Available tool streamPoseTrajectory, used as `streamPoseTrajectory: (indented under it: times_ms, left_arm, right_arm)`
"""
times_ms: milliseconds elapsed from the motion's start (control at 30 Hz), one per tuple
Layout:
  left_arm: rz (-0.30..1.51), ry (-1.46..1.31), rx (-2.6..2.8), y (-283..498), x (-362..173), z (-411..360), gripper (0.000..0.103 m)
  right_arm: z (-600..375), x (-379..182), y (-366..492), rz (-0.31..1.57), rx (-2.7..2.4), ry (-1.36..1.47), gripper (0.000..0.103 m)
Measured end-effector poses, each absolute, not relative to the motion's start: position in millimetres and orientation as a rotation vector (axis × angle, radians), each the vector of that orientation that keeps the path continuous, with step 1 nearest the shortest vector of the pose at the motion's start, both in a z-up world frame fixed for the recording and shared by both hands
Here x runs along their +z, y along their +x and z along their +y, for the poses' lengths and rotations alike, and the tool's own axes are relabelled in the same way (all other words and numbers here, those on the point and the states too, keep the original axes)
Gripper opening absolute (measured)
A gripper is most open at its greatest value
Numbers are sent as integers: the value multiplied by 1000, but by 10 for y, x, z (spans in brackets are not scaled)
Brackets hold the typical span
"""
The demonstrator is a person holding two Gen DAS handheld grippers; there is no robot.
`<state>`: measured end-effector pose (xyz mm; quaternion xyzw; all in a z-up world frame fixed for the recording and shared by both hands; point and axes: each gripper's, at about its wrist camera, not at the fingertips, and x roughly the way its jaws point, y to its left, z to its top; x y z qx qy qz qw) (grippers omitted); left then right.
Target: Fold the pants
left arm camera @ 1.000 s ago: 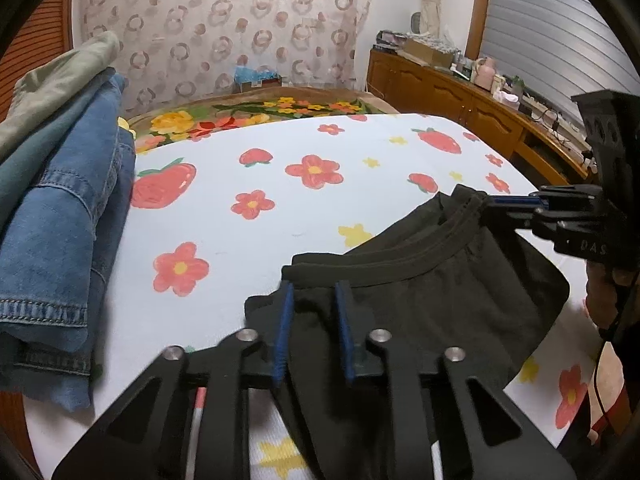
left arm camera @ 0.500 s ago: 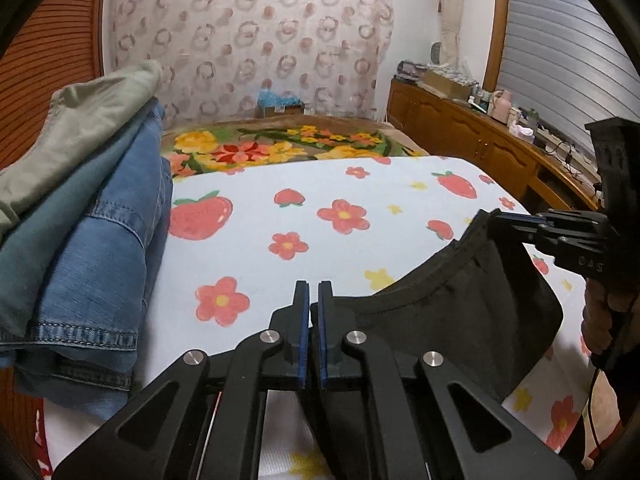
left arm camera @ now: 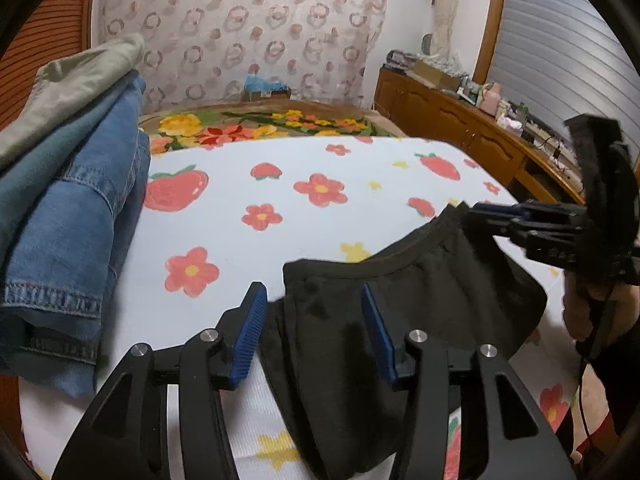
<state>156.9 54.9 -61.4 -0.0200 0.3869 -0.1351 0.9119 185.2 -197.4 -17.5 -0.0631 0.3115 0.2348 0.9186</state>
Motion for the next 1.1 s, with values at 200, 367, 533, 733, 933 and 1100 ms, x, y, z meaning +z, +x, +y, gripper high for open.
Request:
streamPoseTrajectory:
  times_ms: [200,367,533,733,933,1100]
  left_arm:
    - [859,-21,-232,1597,-779,559,50]
    - [890,-23,-221,1612,-867,590,50]
    - [893,1,-220,1602,-872,563,52]
    - [896,20,-230,1602,-874,542,57]
    - [899,38,-224,1604,-874,514,65]
    - [902,37,-234,1608,-875,542,66]
  right_arm:
    - [-2048,-213,1699,655,499,-137,44]
    - [-2047,-289,1704,685,476,-174,44]
    - [-2069,-329,1768,703,453,-182,52]
    - [-2120,-405,1859,737,437,-137,67]
    - [-2103,-423,1842,720,441,-154,72]
    - [-2123,-420,1871,729,459,-158,72]
